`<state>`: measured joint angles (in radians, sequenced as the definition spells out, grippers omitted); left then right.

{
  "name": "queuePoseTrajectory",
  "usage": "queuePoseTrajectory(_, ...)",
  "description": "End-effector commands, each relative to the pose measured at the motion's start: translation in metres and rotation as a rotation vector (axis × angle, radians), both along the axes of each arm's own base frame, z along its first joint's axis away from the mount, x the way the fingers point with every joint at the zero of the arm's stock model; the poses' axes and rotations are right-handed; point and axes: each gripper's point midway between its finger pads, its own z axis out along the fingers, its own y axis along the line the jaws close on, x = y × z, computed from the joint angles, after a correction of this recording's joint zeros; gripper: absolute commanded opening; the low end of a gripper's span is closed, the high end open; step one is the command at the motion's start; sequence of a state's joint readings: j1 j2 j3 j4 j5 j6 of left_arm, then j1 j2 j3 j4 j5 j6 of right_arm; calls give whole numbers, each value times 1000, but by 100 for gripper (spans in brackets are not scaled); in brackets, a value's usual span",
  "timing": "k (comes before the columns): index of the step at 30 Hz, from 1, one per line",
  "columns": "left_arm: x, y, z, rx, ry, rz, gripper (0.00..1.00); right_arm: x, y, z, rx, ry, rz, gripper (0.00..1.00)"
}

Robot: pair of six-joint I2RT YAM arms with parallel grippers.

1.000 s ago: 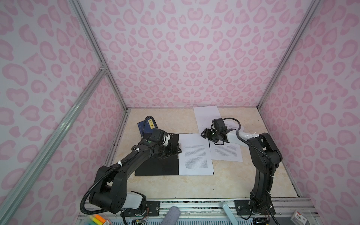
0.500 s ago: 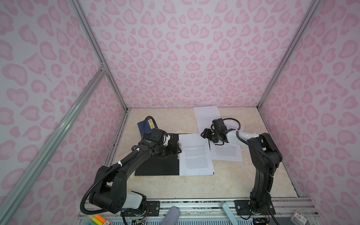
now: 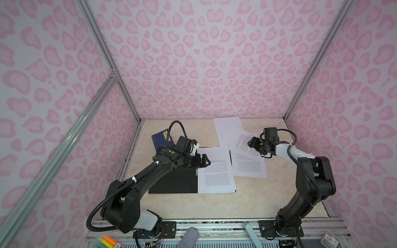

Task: Put the files into the folder

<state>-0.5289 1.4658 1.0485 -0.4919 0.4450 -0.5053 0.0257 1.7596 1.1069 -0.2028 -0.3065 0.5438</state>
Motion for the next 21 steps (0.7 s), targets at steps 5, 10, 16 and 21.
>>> queuePoseTrajectory(5,5,-74,4,-45,-11,-97,99,-8,-23,-30,-36,136,-14,72)
queuePoseTrajectory(10,7,-137,4,-72,-8,-185,99,-37,-34,-33,-5,136,-88,71)
queuePoseTrajectory(16,9,-201,-20,-74,19,-281,100,-79,-46,-31,83,112,-167,72)
queuePoseTrajectory(21,18,-232,-45,-82,39,-313,100,-104,-43,-30,133,123,-171,81)
